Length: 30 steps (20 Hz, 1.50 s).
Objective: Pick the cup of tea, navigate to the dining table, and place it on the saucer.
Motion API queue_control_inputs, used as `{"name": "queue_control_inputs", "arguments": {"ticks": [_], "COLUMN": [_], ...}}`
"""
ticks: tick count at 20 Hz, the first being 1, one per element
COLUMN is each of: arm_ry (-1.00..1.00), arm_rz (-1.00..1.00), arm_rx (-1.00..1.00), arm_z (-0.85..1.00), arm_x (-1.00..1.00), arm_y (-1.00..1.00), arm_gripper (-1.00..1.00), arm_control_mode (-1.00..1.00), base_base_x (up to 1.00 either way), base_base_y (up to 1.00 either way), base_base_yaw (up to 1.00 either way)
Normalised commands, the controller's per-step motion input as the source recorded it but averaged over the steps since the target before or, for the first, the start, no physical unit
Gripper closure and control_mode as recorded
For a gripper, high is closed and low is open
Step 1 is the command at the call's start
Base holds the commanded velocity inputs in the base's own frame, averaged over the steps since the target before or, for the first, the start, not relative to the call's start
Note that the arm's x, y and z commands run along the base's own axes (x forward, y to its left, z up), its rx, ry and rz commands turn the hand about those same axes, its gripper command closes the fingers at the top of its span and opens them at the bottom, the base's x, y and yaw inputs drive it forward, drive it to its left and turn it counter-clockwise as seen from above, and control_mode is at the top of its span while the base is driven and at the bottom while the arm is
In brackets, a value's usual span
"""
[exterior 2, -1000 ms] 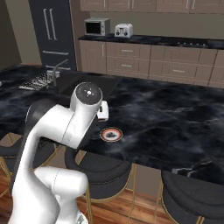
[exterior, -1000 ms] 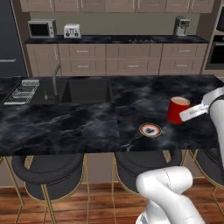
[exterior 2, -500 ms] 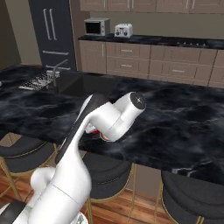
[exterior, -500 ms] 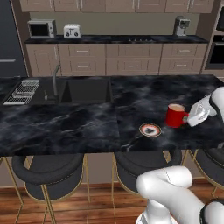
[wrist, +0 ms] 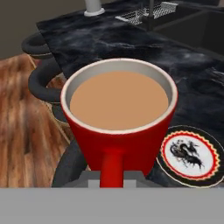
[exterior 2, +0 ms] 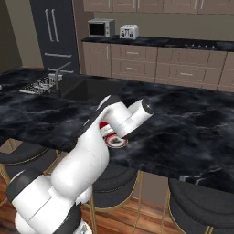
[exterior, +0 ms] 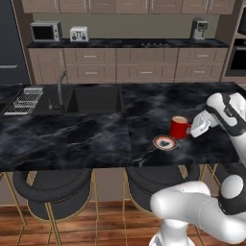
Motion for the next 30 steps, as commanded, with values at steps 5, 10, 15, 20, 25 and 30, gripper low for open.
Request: {"name": "queue_control_inputs", "arguments": {"ticks": [5, 10, 15, 20, 25, 30], "arm_ry": [0.0, 0.0, 0.02, 0.01, 0.0, 0.01], "arm_rz": [0.0, 0.02, 0.01, 0.07, 0.09, 0.02], "arm_rx": [0.0, 0.0, 0.0, 0.0, 0.0, 0.0], "arm_z": [-0.64, -0.47, -0.11, -0.15, -0.32, -0.29], "arm_x": [0.56, 0.42, 0.26, 0.18, 0.14, 0.37], "arm_y": [0.0, -0.01, -0.02, -0.21, -0.17, 0.0], "arm_gripper": [1.0, 1.0, 1.0, 1.0, 1.0, 1.0], "arm_control_mode": [-1.0, -1.0, -1.0, -1.0, -1.0, -1.0], "base_base_x": [0.0, 0.0, 0.0, 0.0, 0.0, 0.0], "base_base_y": [0.0, 0.0, 0.0, 0.0, 0.0, 0.0], "base_base_yaw": [0.0, 0.0, 0.0, 0.0, 0.0, 0.0]}}
